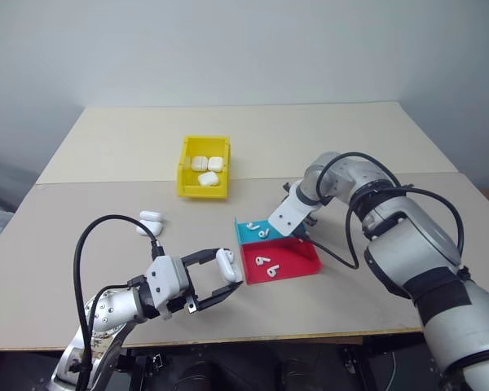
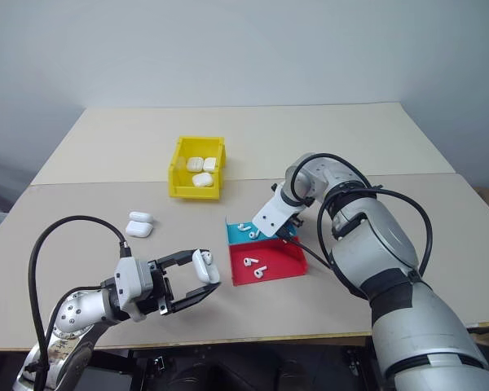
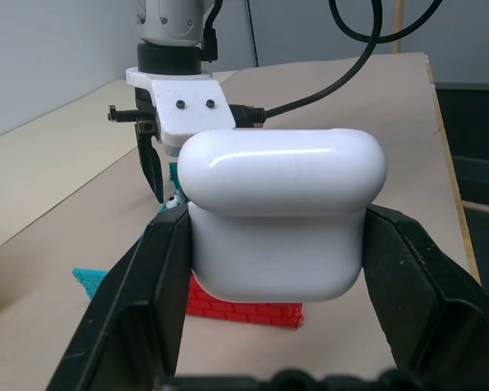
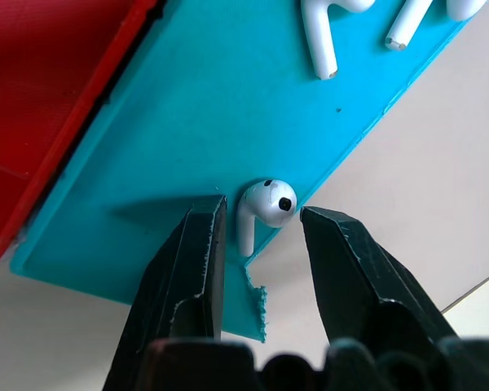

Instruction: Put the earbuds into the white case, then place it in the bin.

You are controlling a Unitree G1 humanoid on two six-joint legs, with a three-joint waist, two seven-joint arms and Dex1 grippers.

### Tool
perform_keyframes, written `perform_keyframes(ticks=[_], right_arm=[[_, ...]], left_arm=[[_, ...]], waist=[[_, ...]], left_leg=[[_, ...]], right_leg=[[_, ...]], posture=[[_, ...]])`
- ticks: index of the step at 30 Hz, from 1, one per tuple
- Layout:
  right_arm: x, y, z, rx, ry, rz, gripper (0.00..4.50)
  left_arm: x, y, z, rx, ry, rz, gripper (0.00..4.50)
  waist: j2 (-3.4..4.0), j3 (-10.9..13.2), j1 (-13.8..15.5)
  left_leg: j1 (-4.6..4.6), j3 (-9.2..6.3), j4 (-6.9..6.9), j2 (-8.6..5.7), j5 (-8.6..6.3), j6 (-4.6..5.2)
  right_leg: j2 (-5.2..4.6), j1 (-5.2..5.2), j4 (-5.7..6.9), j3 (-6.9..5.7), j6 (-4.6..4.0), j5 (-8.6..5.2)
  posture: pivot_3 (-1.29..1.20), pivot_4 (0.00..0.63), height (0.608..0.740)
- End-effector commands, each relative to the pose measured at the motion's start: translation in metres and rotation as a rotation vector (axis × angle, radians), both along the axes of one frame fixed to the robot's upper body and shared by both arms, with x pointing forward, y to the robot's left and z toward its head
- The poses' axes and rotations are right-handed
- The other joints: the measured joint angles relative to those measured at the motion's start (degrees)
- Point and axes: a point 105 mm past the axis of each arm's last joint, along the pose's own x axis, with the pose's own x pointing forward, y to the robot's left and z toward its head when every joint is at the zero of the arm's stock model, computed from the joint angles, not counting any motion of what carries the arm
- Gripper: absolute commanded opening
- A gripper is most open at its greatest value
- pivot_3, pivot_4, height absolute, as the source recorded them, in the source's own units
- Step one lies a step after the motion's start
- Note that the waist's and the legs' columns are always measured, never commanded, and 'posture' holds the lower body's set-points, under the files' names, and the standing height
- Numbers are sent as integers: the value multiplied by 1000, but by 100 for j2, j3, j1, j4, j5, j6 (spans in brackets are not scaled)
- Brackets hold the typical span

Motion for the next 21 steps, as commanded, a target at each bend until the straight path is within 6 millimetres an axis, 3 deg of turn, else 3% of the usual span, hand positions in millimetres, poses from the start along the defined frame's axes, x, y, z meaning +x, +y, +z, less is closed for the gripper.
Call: perform_keyframes(ticks=[1,2,6,17,21], right_arm=[[1,0,6,-12,-14,11,1906],[1,0,6,-15,-12,13,1906],[-2,1,6,-1,7,22,1062],[1,0,4,-12,-18,16,1062],[0,4,14,59,-6,11,1062]], left_arm=[[-1,-2,6,-13,-40,-13,2793],[-1,-2,6,-13,-40,-13,2793],[-2,-2,6,-13,-39,-15,2793],[-2,-2,6,-12,-40,-14,2793],[0,-3,9,-18,-46,-16,2793]], waist=[[0,0,-1],[0,0,-1],[0,0,-5],[0,0,-9],[0,0,-9]], left_leg=[[0,0,0,0,0,0],[0,0,0,0,0,0],[0,0,0,0,0,0],[0,0,-1,0,0,0],[0,0,-1,0,0,0]], right_leg=[[0,0,0,0,0,0],[0,0,0,0,0,0],[0,-1,0,0,0,0],[0,-1,0,1,0,0],[0,0,1,1,0,0]], posture=[[0,150,740],[0,150,740],[0,150,740],[0,150,740],[0,150,740]])
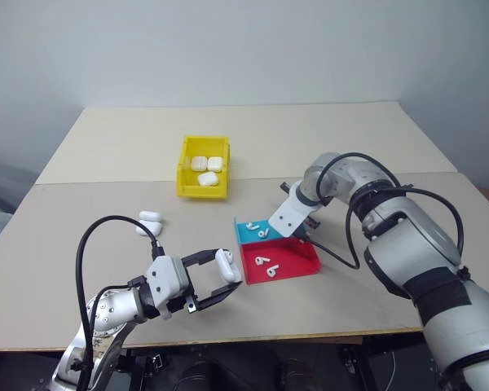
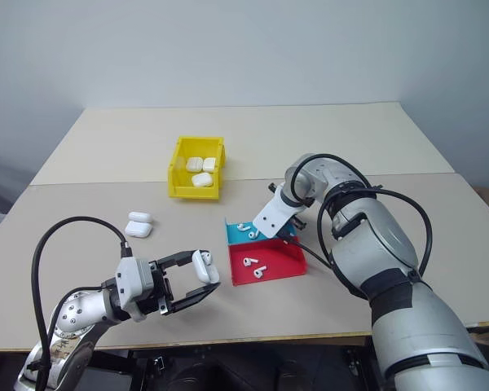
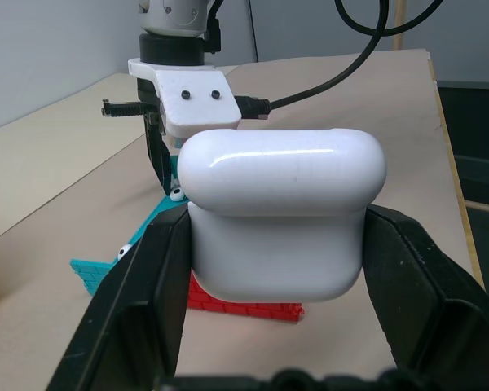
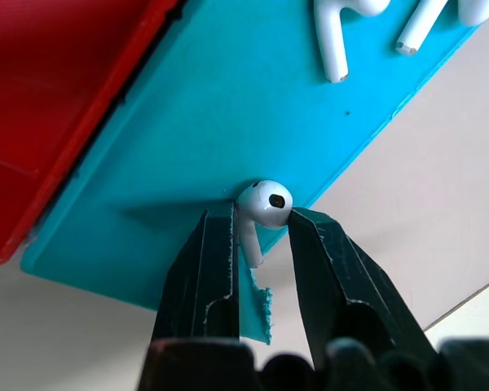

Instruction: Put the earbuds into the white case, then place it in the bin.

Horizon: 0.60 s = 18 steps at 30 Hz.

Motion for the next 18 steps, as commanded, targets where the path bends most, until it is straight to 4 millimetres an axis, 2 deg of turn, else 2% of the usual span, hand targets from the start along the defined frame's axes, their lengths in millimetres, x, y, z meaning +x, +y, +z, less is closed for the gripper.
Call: perform_keyframes(ticks=[1,5,6,10,11,13,18], right_arm=[[0,6,20,104,6,-7,1062],[-5,15,57,358,37,-20,1062],[-8,17,73,477,51,-27,1062],[-34,8,127,888,89,-52,1062],[-42,6,133,936,98,-62,1062],[-66,-3,147,1146,131,-101,1062],[-114,-10,158,1473,226,-153,1062]], left_arm=[[-1,-3,12,-21,-56,-19,2793],[3,-3,24,-63,-76,-16,2793],[5,-3,29,-79,-82,-20,2793],[14,-6,48,-127,-110,-42,2793],[16,-6,50,-131,-114,-46,2793],[22,-13,64,-169,-135,-72,2793],[29,-26,84,-234,-150,-140,2793]], waist=[[0,0,0],[0,0,6],[0,0,12],[-2,-1,117],[-2,-1,139],[-4,-2,177],[-6,-3,224]], left_leg=[[0,0,0,0,0,0],[-1,-1,0,0,0,0],[-1,-1,0,0,0,0],[-2,-9,0,1,-1,1],[-2,-9,2,1,-1,1],[-2,-10,2,-1,-1,2],[-2,-10,9,-3,-18,31]], right_leg=[[0,0,0,0,0,0],[0,1,-1,0,0,0],[0,2,-2,0,0,0],[-1,10,-3,-6,1,1],[-2,10,-3,-6,1,1],[-4,10,-2,-5,1,2],[-4,11,-1,-7,2,2]], posture=[[0,150,740],[0,150,740],[0,150,740],[0,150,740],[0,150,740],[0,150,740],[0,150,740]])
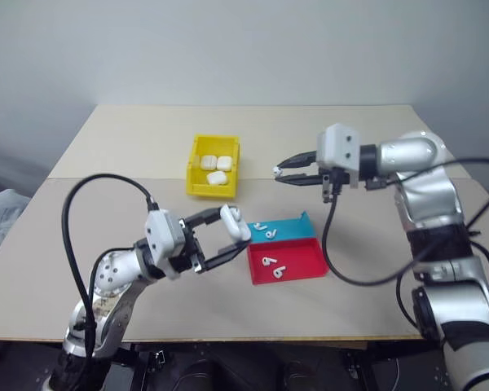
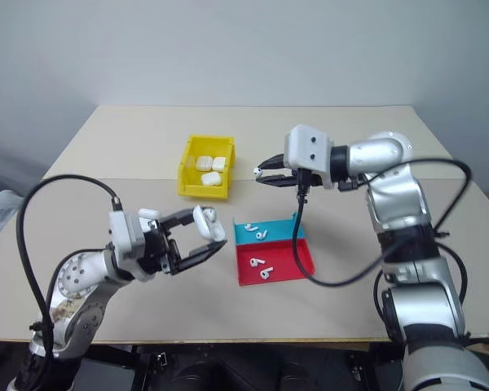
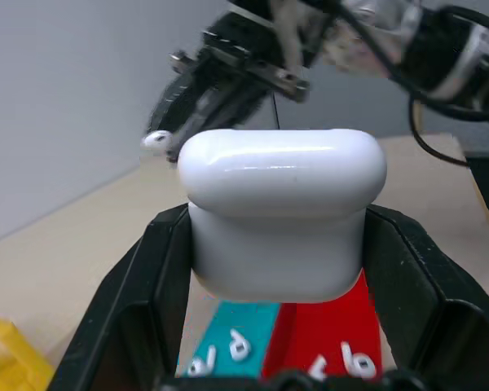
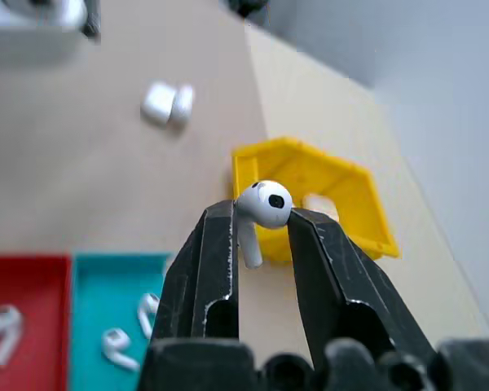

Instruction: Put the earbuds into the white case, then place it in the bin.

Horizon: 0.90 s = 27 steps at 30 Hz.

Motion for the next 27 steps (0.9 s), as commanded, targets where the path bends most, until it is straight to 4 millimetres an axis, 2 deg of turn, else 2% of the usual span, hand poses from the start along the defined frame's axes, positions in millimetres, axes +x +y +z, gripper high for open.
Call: perform_keyframes(ticks=[1,5,11,20,27], right_arm=[[-40,0,32,282,-9,16,1062],[-74,9,28,417,61,71,1062],[-89,14,24,506,144,104,1062],[-96,18,3,489,211,145,1062],[-98,18,-1,490,213,154,1062]], left_arm=[[1,-10,12,-38,-9,-68,2793],[3,-20,15,-34,-7,-138,2793],[5,-25,18,-55,-8,-199,2793],[4,-24,23,-87,-18,-253,2793],[1,-23,25,-86,-21,-275,2793]], waist=[[-2,-1,3],[-2,-1,1],[-6,-3,8],[-7,-3,20],[-7,-3,28]], left_leg=[[0,-4,0,0,0,1],[1,-6,-2,0,0,0],[2,-7,-1,-3,-1,3],[2,-9,-1,-4,-2,6],[1,-10,0,-4,-2,6]], right_leg=[[3,2,2,-3,0,0],[7,2,-1,0,0,-1],[8,4,-2,4,3,-1],[9,6,-6,4,4,-2],[9,7,-8,4,5,-2]], posture=[[0,150,740],[0,150,740],[0,150,740],[0,150,740],[0,150,740]])
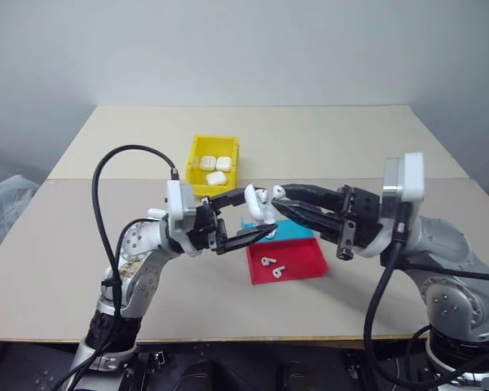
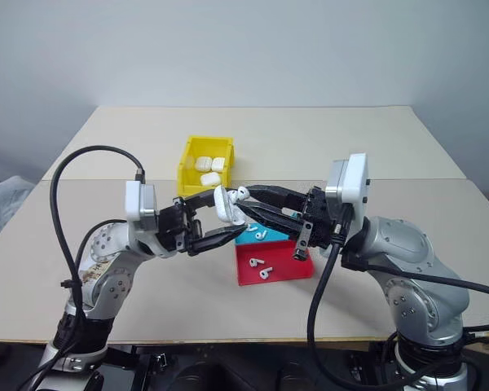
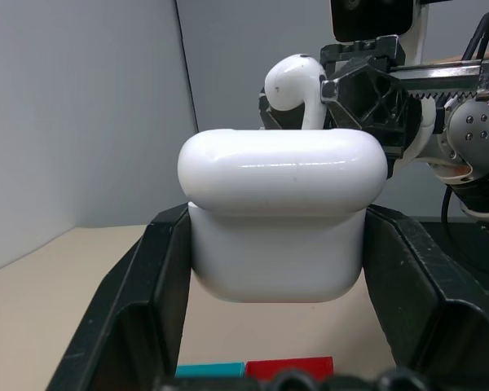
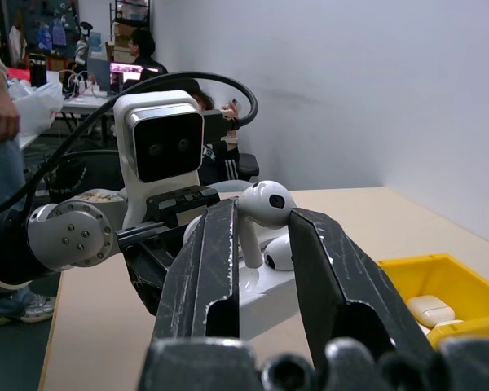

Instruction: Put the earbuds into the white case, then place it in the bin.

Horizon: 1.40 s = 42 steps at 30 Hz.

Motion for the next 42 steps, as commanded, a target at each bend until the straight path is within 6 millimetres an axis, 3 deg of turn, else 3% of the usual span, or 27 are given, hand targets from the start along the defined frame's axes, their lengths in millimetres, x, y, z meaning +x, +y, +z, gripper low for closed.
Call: perform_keyframes(ticks=[1,27,31,33,42], right_arm=[[-11,2,6,-1,-60,37,1062],[-10,4,-10,-73,-69,59,1062],[-11,5,-11,-95,-84,53,2001],[-9,6,-14,-126,-97,33,2700],[-9,-16,-6,-164,-127,6,2700]], left_arm=[[-7,1,12,-29,-47,-27,2793],[-11,-4,12,-43,-44,-62,2793],[-12,-4,13,-52,-48,-61,2793],[-12,-5,13,-53,-49,-62,2793],[-6,-3,3,-9,-35,-34,2793]], waist=[[0,0,2],[-1,0,18],[-1,0,18],[-1,0,18],[-2,0,31]], left_leg=[[0,0,0,0,0,0],[0,-1,0,0,0,1],[0,-1,1,0,0,1],[0,-1,1,0,0,1],[0,-1,1,-1,-1,1]], right_leg=[[0,0,0,0,0,0],[0,1,-1,0,0,0],[0,1,-1,0,0,0],[0,1,0,0,0,0],[0,3,-3,-1,1,-1]], posture=[[0,150,740],[0,150,740],[0,150,740],[0,150,740],[0,150,740]])
